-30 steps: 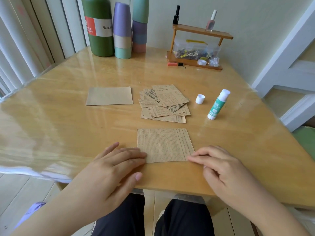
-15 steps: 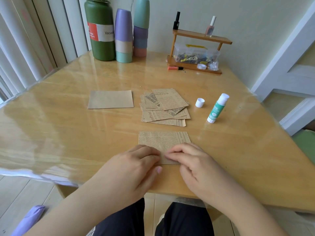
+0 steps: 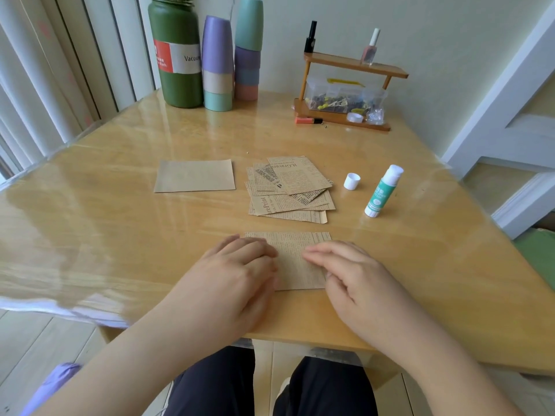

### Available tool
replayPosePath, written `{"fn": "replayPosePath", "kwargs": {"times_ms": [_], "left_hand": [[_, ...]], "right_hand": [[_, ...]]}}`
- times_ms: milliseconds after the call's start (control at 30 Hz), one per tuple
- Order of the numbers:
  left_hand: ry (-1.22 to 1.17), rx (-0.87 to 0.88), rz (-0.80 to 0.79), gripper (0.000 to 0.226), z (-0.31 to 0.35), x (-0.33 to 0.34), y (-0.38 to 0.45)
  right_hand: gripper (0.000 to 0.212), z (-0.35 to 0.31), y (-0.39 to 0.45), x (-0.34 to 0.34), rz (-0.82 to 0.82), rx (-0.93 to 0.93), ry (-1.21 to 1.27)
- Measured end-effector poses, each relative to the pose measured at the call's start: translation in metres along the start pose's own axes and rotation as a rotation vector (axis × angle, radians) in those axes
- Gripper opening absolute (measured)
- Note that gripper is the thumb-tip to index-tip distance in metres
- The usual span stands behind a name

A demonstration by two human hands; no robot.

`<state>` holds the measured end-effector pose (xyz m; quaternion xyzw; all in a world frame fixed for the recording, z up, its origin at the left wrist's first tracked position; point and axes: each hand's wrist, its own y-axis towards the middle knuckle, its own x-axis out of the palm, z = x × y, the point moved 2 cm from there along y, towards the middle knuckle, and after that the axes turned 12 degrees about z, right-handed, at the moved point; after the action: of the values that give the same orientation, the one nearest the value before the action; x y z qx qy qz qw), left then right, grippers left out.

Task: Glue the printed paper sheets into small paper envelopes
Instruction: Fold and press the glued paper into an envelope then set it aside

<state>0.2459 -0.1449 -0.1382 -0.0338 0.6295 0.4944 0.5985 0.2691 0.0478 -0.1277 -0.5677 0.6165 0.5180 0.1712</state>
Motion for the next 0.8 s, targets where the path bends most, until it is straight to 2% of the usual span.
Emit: {"fn": "replayPosePath", "kwargs": {"times_ms": [100,200,367,533,667,800], "left_hand": [[0.021,-0.005,-0.054,0.036,0.004,0.008,0.003],[0.039,-0.018,-0.084,0.037,0.000,0.009,-0.002],[0.076,-0.090,-0.093,0.041,-0.018,0.001,-0.015],[0.095,-0.086,-0.060,0.045,-0.015,0.000,-0.015],[0.112,-0.034,-0.029,0.041,-0.006,0.002,0.000],[0.137,-0.018,-0.081,0.048,0.000,0.012,0.010]], "right_hand": [[0.056,-0.009,0.001,0.014,-0.083,-0.053,-0.007],[0.051,-0.005,-0.002,0.013,-0.106,-0.028,0.003],[0.043,0.019,-0.013,-0.008,-0.052,0.089,-0.027],[0.040,0.021,-0.014,-0.009,-0.014,0.106,-0.082],[0.050,0.006,-0.001,-0.003,-0.010,0.037,-0.051],[0.070,-0.008,0.008,0.016,-0.201,-0.002,-0.092]]}}
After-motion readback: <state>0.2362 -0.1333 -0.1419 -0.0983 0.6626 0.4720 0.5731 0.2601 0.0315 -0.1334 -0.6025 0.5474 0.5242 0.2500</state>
